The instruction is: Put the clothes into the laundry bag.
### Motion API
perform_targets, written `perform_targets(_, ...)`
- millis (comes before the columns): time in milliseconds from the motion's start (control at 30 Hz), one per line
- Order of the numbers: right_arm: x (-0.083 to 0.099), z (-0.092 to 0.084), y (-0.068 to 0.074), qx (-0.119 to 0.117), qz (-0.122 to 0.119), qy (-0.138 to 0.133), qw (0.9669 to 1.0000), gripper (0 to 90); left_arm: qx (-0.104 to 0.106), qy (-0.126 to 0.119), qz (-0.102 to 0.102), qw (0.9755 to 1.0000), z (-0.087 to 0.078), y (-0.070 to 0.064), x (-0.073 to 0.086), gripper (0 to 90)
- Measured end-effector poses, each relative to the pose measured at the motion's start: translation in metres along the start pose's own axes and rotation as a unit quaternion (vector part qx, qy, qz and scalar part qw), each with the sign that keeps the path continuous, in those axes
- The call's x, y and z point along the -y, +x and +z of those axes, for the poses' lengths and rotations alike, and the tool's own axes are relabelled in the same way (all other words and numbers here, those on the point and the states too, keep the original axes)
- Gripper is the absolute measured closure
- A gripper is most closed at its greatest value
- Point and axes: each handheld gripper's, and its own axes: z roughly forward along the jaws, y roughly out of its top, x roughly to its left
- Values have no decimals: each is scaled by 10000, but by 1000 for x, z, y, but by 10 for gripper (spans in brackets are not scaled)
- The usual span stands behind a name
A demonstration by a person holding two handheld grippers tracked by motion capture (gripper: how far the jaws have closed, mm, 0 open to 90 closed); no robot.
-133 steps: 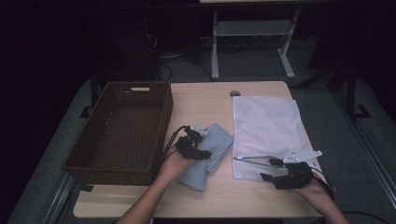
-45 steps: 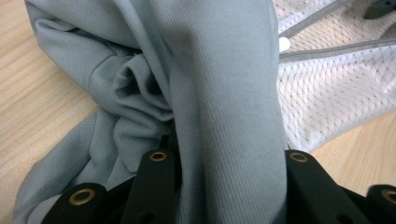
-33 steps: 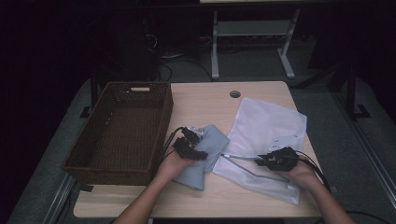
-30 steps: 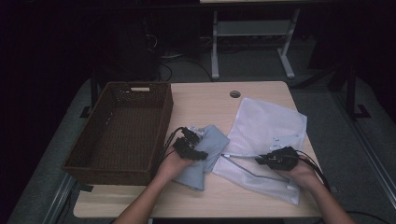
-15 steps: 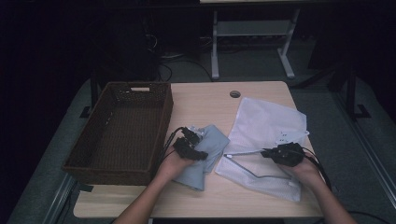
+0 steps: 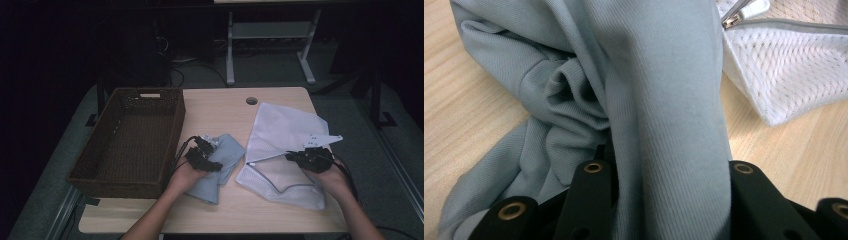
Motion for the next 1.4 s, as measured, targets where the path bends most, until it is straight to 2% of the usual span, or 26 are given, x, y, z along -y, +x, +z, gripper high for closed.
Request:
perform_targets(200, -9, -5, -2, -27, 143, -180, 9997, 862, 6, 1, 3, 10000, 0, 0, 0, 681)
perform_targets(400, -24, -1, -9, 161, 148, -214, 9995, 862, 9, 12, 23, 10000, -1, 1, 0, 681)
perform_targets(533, -33, -2, -14, 199, 232, -358, 9989, 862, -12, 6, 30, 10000, -1, 0, 0, 681)
perform_targets(600, -37, -1, -16, 251, 176, -381, 9988, 862, -18, 11, 33, 10000, -1, -1, 0, 681)
perform_targets(733, -46, 0, -21, 215, 268, -496, 9982, 862, -5, -1, 20, 10000, -1, 0, 1, 681)
perform_targets(1033, -64, 7, -27, 225, 313, -691, 9969, 863, 0, 2, 12, 10000, -2, 0, 0, 684)
perform_targets(1233, -63, 11, -27, 228, 269, -630, 9974, 863, 131, -190, -139, 9996, -12, 1, -1, 696)
perform_targets(1400, -62, 12, -28, 229, 284, -612, 9975, 862, 226, -399, -129, 9989, -25, -3, -4, 699)
